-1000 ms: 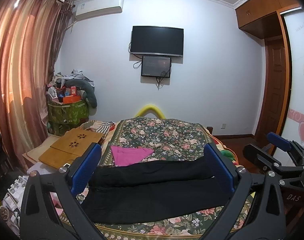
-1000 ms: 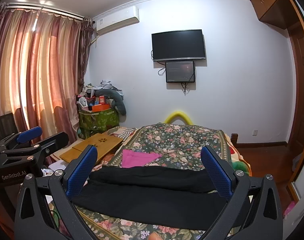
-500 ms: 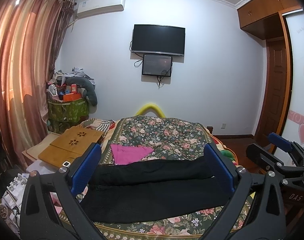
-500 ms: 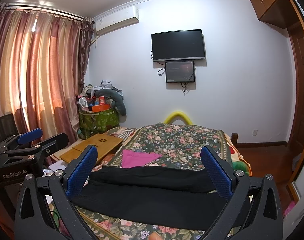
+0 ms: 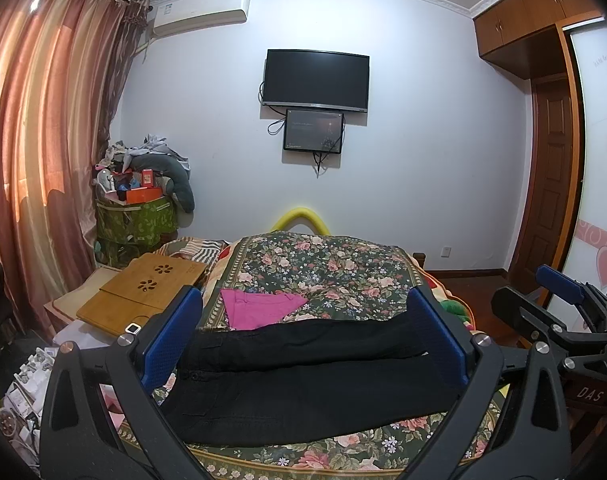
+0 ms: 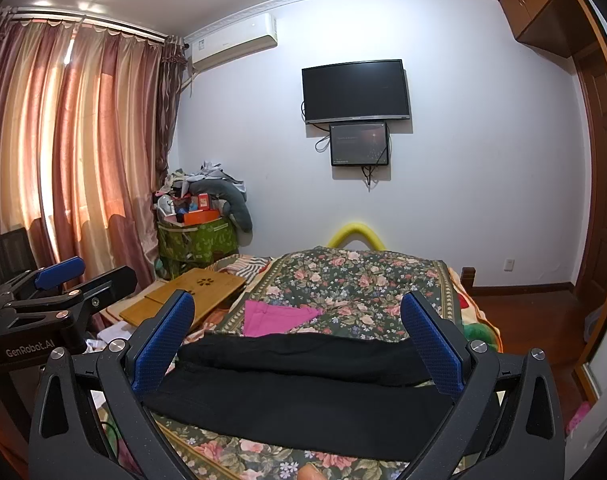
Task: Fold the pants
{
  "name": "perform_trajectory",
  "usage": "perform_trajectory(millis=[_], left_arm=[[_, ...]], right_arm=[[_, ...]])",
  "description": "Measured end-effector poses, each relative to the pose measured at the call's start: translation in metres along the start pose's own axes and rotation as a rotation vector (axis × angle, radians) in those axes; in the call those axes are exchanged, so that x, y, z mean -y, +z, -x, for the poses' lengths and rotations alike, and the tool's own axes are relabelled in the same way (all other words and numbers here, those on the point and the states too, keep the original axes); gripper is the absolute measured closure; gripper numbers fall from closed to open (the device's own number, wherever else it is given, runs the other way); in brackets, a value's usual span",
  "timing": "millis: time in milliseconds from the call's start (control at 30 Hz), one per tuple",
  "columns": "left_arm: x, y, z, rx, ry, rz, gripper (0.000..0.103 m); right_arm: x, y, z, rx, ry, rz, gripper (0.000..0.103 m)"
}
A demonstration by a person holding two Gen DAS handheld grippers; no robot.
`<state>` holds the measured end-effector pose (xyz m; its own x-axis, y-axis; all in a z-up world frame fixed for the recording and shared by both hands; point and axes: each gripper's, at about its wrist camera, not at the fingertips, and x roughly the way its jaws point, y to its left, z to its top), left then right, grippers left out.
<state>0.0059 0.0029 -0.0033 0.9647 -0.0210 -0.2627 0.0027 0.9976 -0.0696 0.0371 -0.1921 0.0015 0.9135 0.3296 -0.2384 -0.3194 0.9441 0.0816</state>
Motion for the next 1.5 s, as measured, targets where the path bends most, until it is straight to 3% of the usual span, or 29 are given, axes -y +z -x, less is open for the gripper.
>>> perform_trajectory(millis=[1000,1233,1500], left_arm=[[-0.003,-0.004,-0.011,-0.019,0.0,0.009,0.0],[-0.014,-0.002,-0.037,-0.044,0.002,0.019,0.0],[-0.051,0.001,-0.107,-0.107,0.048,0.038,0.0]], right_arm=[[0.0,-0.002,-0.01,-0.015,0.004,-0.005,0.001],[0.002,-0.005,-0.03,-0.051,-0.009,-0.001,0.001],[0.018,-0.012,-0.082,-0.125,-0.029,-0.009,0.001]])
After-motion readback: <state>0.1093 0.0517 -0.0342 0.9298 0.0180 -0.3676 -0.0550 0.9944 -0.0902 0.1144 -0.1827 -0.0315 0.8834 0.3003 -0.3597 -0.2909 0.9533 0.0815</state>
